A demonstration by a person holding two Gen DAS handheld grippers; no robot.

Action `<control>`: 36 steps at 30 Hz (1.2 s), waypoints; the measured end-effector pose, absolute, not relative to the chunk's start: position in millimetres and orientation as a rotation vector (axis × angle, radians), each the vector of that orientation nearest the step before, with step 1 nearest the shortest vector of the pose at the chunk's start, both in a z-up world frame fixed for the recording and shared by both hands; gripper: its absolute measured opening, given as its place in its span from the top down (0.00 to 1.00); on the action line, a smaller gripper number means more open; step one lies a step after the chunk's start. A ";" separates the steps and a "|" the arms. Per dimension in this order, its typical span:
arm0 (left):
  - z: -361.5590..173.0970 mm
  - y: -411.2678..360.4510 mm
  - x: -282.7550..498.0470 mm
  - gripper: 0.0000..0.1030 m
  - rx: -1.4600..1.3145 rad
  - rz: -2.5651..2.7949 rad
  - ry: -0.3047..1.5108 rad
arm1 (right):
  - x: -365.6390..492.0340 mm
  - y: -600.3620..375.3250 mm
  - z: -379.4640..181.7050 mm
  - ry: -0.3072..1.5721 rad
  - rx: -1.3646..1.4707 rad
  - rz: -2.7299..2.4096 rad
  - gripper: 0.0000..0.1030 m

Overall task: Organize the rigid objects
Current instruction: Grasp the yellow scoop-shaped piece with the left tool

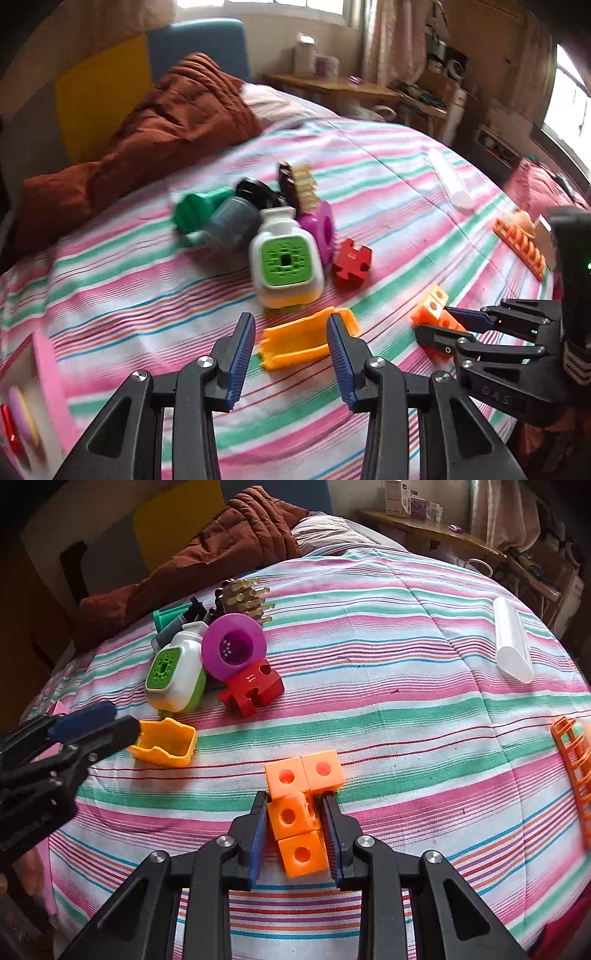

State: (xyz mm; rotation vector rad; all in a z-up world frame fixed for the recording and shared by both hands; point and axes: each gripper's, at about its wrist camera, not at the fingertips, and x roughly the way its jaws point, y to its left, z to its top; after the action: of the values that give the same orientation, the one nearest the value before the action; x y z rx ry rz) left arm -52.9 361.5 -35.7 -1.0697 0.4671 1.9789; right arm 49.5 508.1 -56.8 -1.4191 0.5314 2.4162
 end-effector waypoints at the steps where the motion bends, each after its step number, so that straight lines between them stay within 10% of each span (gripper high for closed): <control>1: -41.0 365.3 -53.2 0.61 -1.091 1.935 0.477 | 50.4 510.9 -56.6 0.562 -1.419 2.417 0.72; 30: -64.4 399.9 -14.9 0.47 -1.126 1.735 0.537 | 54.9 539.7 -56.7 0.739 -1.431 2.333 0.72; 36: -68.2 397.6 -14.2 0.75 -1.160 1.801 0.520 | 50.8 537.1 -59.0 0.714 -1.435 2.335 0.72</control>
State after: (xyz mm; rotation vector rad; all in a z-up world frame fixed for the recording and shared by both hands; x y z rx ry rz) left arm -14.2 397.6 -68.2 -1.1597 0.5198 1.8007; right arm 50.8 537.1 -59.0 -1.4347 0.7141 2.3354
